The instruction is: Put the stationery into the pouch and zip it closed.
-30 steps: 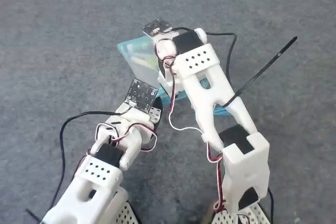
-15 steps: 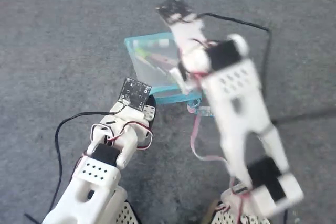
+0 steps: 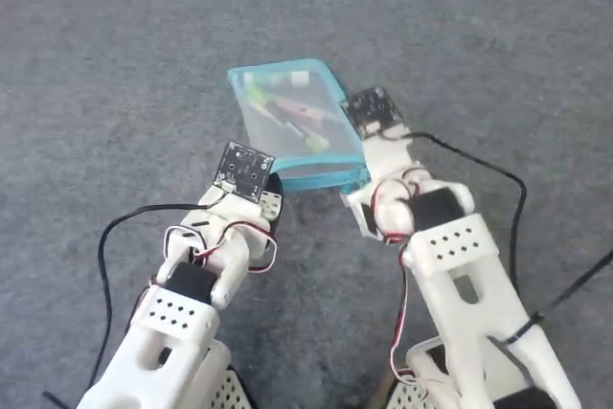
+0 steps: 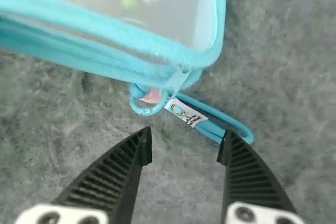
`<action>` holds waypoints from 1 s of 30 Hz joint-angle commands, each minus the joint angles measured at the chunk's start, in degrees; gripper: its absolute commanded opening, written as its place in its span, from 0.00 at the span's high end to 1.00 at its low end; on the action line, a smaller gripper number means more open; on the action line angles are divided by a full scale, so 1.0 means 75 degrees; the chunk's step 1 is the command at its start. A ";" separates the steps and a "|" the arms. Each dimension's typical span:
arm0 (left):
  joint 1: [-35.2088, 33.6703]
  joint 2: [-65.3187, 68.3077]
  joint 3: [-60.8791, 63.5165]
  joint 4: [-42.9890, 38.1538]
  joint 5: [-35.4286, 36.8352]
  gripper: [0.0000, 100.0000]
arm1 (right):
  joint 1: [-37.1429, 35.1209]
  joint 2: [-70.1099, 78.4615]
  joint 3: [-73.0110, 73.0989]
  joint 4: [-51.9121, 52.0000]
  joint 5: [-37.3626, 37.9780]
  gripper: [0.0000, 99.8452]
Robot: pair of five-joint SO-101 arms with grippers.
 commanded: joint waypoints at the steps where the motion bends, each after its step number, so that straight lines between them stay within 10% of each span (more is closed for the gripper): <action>1: -0.0082 -0.0035 -0.0100 -0.0234 -0.0012 0.99 | 0.0076 -0.0404 0.0305 -0.0486 -0.0176 0.79; 30: -0.0094 -0.0012 -0.0111 -0.0246 -0.0059 0.99 | 0.1201 -0.0475 0.1114 -0.1776 -0.0141 0.79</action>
